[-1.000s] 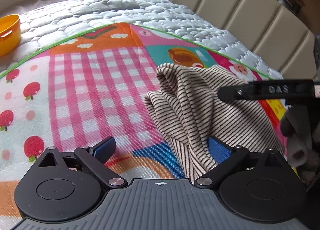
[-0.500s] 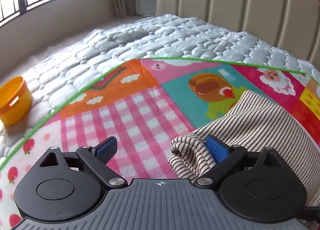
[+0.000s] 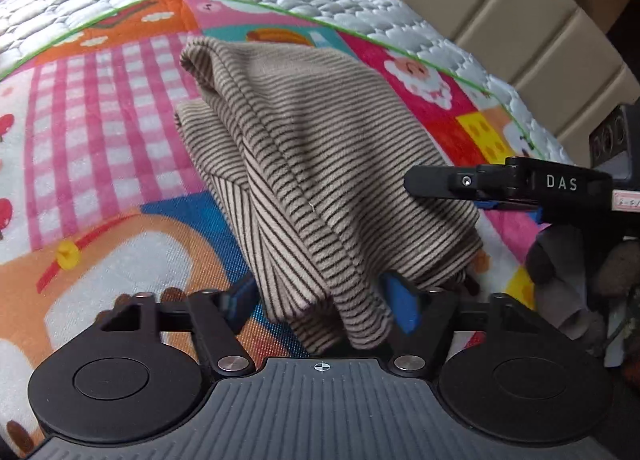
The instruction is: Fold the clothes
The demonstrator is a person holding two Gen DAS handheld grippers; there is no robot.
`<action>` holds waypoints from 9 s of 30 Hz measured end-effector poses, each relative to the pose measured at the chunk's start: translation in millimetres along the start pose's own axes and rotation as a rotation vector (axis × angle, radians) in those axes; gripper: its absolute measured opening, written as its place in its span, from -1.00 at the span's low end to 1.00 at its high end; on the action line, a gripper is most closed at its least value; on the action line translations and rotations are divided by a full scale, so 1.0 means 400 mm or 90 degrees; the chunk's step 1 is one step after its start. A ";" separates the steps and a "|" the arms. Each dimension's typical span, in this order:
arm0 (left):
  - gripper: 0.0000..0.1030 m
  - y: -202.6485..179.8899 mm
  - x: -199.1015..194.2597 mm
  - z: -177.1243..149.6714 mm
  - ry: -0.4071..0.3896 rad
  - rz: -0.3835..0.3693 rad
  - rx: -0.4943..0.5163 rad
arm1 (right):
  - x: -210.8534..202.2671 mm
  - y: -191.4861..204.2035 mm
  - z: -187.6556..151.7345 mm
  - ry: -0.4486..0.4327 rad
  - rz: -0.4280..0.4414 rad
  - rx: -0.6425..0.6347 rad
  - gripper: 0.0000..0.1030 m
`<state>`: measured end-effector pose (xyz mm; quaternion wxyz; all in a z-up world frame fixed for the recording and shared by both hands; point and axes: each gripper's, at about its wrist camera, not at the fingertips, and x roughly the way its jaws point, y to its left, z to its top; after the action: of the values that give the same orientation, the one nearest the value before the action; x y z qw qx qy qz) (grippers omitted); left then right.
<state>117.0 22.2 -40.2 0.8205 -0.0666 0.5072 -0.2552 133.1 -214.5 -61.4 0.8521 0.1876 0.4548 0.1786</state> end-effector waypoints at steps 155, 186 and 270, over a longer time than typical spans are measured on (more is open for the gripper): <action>1.00 -0.110 -0.184 -0.148 -0.325 0.274 -0.081 | -0.169 0.154 -0.161 -0.219 -0.230 -0.250 1.00; 1.00 -0.160 -0.151 -0.159 -0.297 0.312 -0.001 | -0.163 0.129 -0.153 -0.192 -0.210 -0.192 1.00; 1.00 -0.158 -0.158 -0.163 -0.296 0.307 0.000 | -0.148 0.139 -0.162 -0.167 -0.184 -0.214 1.00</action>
<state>15.7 8.3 2.6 0.9510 -0.0010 0.3076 -0.0316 40.1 -184.4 -26.3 0.9396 -0.0020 0.3266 0.1026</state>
